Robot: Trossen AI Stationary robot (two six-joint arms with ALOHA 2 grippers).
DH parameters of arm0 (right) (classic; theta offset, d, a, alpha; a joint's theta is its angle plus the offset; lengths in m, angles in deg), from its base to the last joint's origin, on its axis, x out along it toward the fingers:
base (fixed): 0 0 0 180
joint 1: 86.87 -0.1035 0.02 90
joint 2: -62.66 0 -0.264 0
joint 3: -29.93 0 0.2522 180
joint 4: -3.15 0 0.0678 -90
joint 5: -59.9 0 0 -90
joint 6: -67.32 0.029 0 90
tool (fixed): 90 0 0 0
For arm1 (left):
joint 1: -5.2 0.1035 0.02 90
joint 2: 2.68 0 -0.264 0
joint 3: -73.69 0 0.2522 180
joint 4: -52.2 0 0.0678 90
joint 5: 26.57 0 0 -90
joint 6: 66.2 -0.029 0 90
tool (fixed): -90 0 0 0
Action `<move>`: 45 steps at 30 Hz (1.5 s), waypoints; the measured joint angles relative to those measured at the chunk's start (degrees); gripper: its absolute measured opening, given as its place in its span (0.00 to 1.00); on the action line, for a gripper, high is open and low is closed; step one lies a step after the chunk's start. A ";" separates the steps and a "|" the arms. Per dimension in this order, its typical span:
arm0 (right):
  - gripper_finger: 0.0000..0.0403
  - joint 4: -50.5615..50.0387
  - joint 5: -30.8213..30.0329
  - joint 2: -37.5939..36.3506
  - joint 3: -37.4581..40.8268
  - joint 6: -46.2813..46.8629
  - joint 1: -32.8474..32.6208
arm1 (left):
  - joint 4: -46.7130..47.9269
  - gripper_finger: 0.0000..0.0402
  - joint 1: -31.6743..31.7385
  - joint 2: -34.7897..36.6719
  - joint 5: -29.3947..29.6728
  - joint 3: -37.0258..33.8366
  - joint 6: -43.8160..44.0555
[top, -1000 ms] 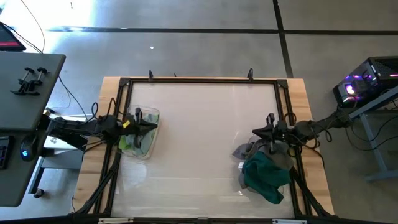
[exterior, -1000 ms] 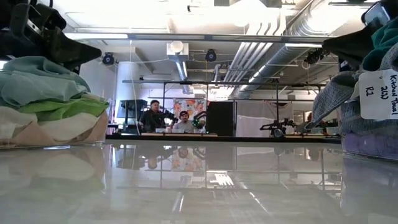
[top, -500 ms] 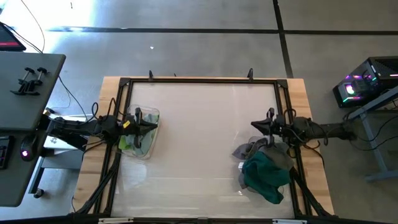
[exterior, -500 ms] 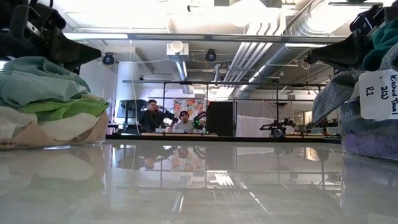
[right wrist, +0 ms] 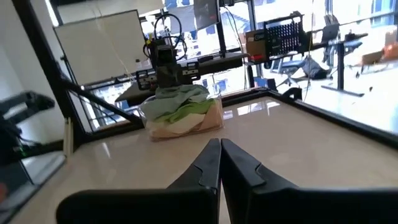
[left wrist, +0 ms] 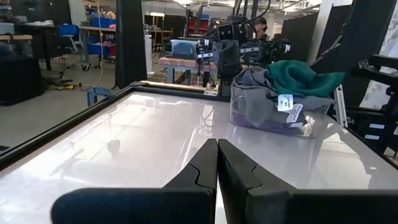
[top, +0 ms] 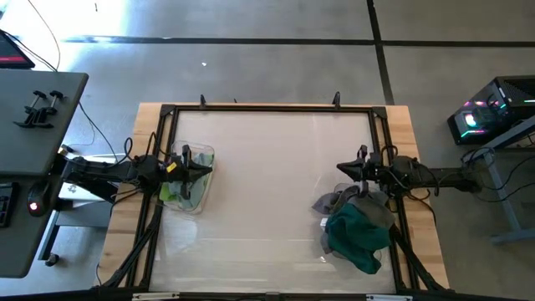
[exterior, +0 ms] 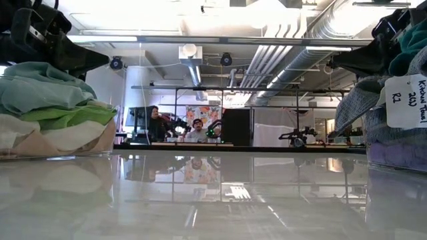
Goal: Sort towels by color in basket
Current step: Return to Home Position
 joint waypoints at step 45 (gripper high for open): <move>0.01 0.04 -0.12 0.00 0.02 3.54 0.00 | -0.02 0.00 0.00 0.00 0.00 0.00 0.04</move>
